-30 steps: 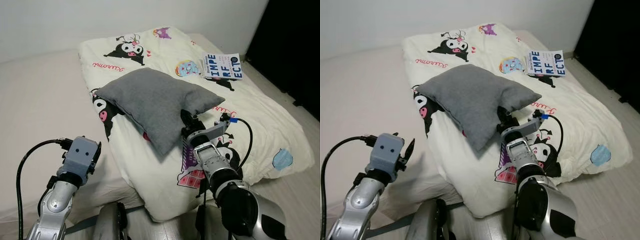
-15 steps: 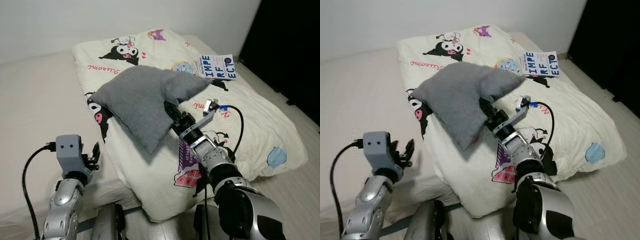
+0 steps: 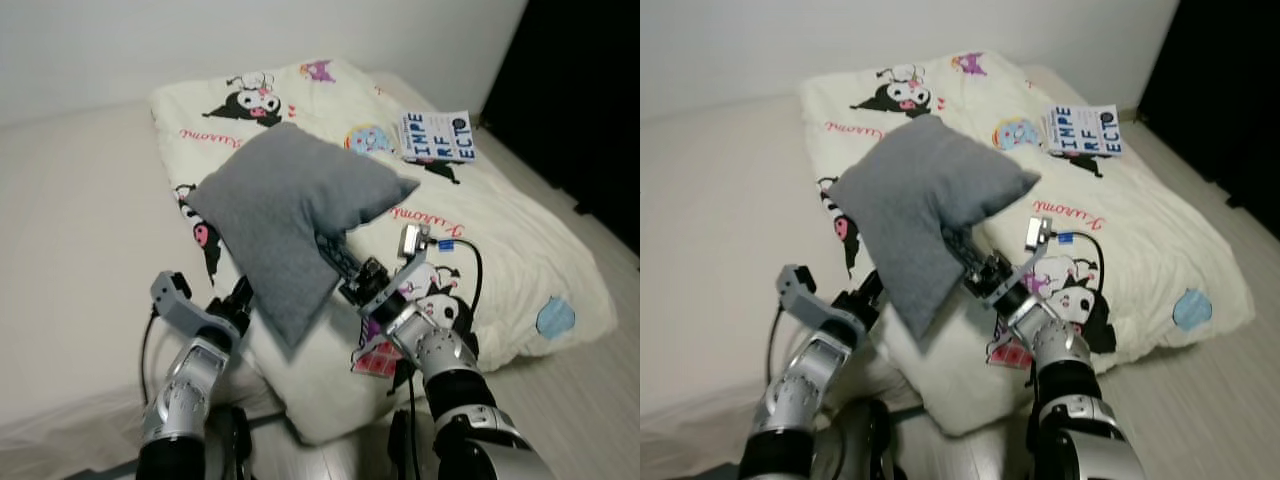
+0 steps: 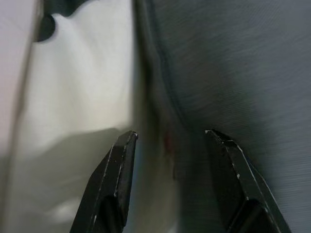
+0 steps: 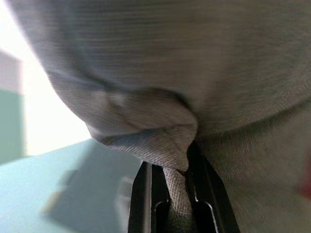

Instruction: Clean up the room

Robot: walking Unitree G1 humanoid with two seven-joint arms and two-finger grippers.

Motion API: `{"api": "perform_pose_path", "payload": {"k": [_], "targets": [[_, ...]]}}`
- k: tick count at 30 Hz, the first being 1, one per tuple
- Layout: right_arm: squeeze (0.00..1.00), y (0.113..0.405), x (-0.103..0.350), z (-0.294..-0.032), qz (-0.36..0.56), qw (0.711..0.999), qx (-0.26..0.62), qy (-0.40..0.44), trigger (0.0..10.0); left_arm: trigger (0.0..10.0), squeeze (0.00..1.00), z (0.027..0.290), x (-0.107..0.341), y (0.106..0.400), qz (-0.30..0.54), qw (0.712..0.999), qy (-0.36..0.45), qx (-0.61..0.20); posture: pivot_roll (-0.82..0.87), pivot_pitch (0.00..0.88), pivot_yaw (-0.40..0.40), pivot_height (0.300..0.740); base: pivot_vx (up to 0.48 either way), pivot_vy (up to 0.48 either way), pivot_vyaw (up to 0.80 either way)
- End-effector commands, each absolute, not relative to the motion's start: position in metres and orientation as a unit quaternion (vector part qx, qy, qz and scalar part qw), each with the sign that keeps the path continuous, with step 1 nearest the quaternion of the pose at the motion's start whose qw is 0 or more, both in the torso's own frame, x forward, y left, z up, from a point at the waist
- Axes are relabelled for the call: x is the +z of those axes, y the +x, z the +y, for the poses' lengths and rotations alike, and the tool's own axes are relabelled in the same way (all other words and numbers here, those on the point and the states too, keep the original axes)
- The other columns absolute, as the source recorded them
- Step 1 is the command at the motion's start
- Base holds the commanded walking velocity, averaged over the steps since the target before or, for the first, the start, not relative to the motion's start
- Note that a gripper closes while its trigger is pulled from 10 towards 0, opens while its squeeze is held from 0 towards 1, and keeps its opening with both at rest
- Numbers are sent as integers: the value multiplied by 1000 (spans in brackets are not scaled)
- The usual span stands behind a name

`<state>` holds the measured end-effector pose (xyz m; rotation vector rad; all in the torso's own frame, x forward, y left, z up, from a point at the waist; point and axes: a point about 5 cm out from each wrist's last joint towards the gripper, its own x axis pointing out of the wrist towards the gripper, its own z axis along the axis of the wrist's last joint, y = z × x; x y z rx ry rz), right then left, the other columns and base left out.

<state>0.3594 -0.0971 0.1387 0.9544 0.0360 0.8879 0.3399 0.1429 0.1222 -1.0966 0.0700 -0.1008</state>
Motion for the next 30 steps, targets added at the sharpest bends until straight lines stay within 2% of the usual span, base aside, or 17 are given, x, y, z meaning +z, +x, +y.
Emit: {"api": "perform_pose_path", "payload": {"k": [1,2,3,4,6,13,14,16,17,19,20,21,23,25,26,27,30], "targets": [[0,354,121,-92,55,804,402,434,0,10000,0,142,117,338,38,840,-540,-47,116,273,19,574,0,0,0],[0,353,94,-109,112,859,296,401,0,10000,0,138,122,341,36,848,-525,-64,117,282,22,574,0,0,0],[0,353,94,-109,112,859,296,401,0,10000,0,138,122,341,36,848,-525,-64,117,282,22,574,0,0,0],[0,352,83,-116,135,878,247,388,0,10000,0,136,124,342,36,854,-515,-70,117,282,23,574,0,0,0],[0,349,75,-125,149,887,215,379,0,10000,0,137,124,344,38,864,-498,-67,120,282,23,574,0,0,0],[0,349,79,-153,118,902,135,393,0,10000,0,156,124,345,19,916,-399,-28,118,276,31,574,0,0,0],[0,353,88,-156,91,899,136,407,0,10000,0,164,126,343,8,928,-371,-17,114,273,35,574,0,0,0],[0,353,88,-156,91,899,136,407,0,10000,0,164,126,343,8,928,-371,-17,114,273,35,574,0,0,0],[0,362,106,-159,52,895,144,420,0,10000,0,177,133,342,-18,946,-325,0,111,269,37,574,0,0,0],[0,362,106,-159,52,895,144,420,0,10000,0,177,133,342,-18,946,-325,0,111,269,37,574,0,0,0],[0,371,125,-160,18,893,155,423,0,10000,0,192,143,339,-46,959,-280,14,108,263,34,574,0,0,0],[0,371,125,-160,18,893,155,423,0,10000,0,192,143,339,-46,959,-280,14,108,263,34,574,0,0,0],[0,385,160,-150,-21,889,213,405,0,10000,0,211,161,333,-79,974,-211,19,113,251,21,574,0,0,0],[0,385,160,-150,-21,889,213,405,0,10000,0,211,161,333,-79,974,-211,19,113,251,21,574,0,0,0],[0,386,169,-139,-23,885,254,390,0,10000,0,214,162,332,-76,968,-241,16,119,246,13,574,0,0,0],[0,386,169,-139,-23,885,254,390,0,10000,0,214,162,332,-76,968,-241,16,119,246,13,574,0,0,0],[0,376,154,-112,20,872,313,376,0,10000,0,177,147,338,-21,906,-417,-70,120,254,3,574,0,0,0]]}}
